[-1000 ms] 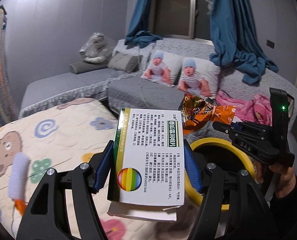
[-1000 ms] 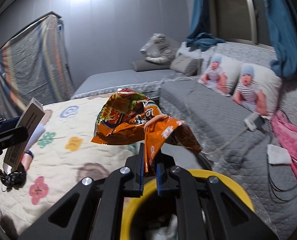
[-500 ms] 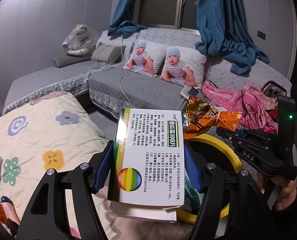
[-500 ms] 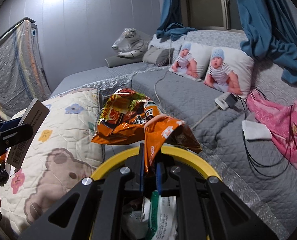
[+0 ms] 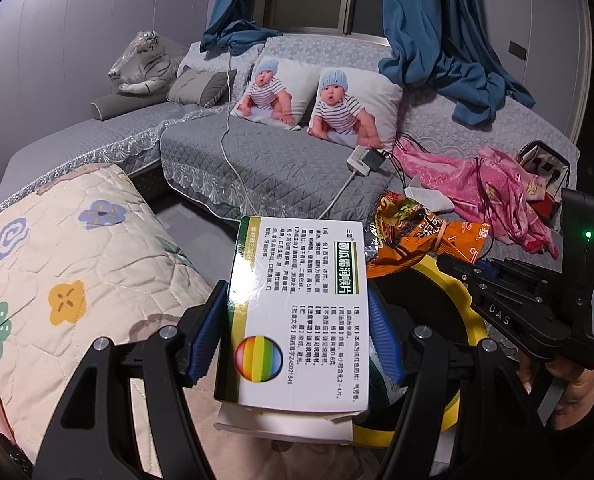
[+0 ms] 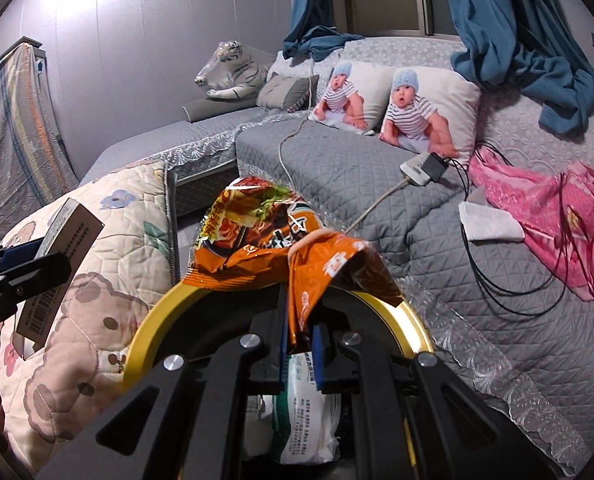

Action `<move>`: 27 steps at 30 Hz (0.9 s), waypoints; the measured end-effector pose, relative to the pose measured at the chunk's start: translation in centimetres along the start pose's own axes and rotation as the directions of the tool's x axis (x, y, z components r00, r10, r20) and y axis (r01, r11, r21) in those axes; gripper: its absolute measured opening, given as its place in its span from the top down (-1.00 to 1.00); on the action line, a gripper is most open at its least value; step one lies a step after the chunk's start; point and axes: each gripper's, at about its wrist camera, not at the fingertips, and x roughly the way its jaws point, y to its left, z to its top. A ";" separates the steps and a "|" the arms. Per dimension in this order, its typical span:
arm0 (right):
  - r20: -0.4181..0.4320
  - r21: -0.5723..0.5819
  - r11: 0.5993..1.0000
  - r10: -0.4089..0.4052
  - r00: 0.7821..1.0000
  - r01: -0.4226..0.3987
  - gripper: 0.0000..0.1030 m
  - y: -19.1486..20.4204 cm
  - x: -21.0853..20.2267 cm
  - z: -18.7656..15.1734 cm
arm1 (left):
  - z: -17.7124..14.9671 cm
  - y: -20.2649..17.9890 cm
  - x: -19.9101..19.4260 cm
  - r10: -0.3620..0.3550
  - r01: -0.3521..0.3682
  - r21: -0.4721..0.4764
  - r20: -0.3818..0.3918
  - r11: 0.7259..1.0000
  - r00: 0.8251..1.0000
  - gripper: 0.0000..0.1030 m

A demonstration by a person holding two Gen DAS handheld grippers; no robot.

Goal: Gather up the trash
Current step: 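Open both tools to drop the medicine box and wrapper into the bin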

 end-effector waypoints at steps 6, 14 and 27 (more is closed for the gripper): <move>-0.023 0.014 1.000 -0.010 1.000 0.010 0.84 -0.6 0.2 -0.7 | -0.1 -0.7 0.8 -0.005 0.005 0.012 -0.017 1.000 1.000 -0.21; -0.057 0.023 0.999 -0.042 0.998 0.043 0.84 -1.3 0.9 -1.4 | -0.4 -1.8 2.3 0.007 -0.006 0.037 -0.048 0.999 0.999 -0.21; -0.111 0.060 0.997 -0.041 0.993 0.048 0.64 -2.3 1.6 -1.9 | -0.5 -1.2 3.5 0.002 -0.004 -0.025 -0.078 1.000 0.997 -0.55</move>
